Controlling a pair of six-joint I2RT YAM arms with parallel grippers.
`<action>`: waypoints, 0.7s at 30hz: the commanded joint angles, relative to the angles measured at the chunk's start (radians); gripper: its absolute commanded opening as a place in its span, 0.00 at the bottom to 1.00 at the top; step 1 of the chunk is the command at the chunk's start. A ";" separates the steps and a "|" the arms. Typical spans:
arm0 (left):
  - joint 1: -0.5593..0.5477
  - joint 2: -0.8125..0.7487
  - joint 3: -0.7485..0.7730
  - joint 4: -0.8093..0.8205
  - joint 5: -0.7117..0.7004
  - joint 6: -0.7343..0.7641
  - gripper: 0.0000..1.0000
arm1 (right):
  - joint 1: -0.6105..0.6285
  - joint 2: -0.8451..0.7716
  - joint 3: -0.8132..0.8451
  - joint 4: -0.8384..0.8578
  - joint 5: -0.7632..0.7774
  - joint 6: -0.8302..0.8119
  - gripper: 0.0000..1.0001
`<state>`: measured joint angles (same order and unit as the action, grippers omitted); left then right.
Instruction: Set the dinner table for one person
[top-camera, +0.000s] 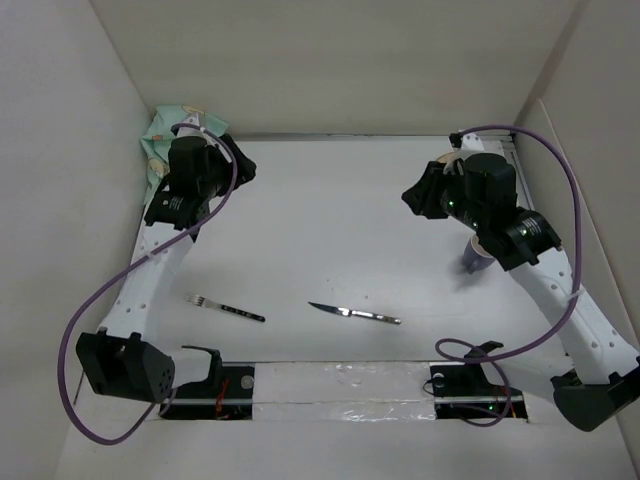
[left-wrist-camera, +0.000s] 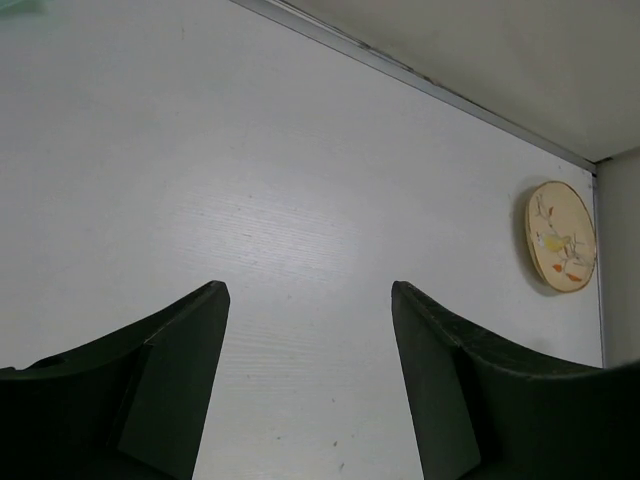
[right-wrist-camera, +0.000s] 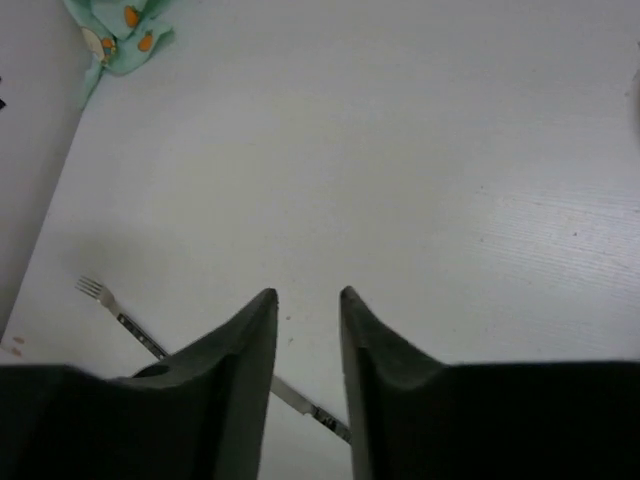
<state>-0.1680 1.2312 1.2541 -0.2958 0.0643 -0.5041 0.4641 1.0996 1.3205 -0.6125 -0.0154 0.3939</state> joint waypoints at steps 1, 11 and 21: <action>0.001 0.037 0.053 0.017 -0.053 -0.027 0.63 | -0.001 -0.024 0.029 0.066 -0.029 -0.021 0.32; 0.215 0.353 0.277 0.035 -0.141 -0.071 0.00 | -0.001 0.049 0.078 0.059 -0.104 -0.046 0.00; 0.426 0.807 0.522 -0.008 -0.155 -0.057 0.34 | -0.001 0.086 0.074 0.063 -0.132 -0.063 0.00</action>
<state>0.2668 2.0045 1.6970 -0.2726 -0.0891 -0.5732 0.4641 1.1717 1.3521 -0.5941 -0.1177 0.3508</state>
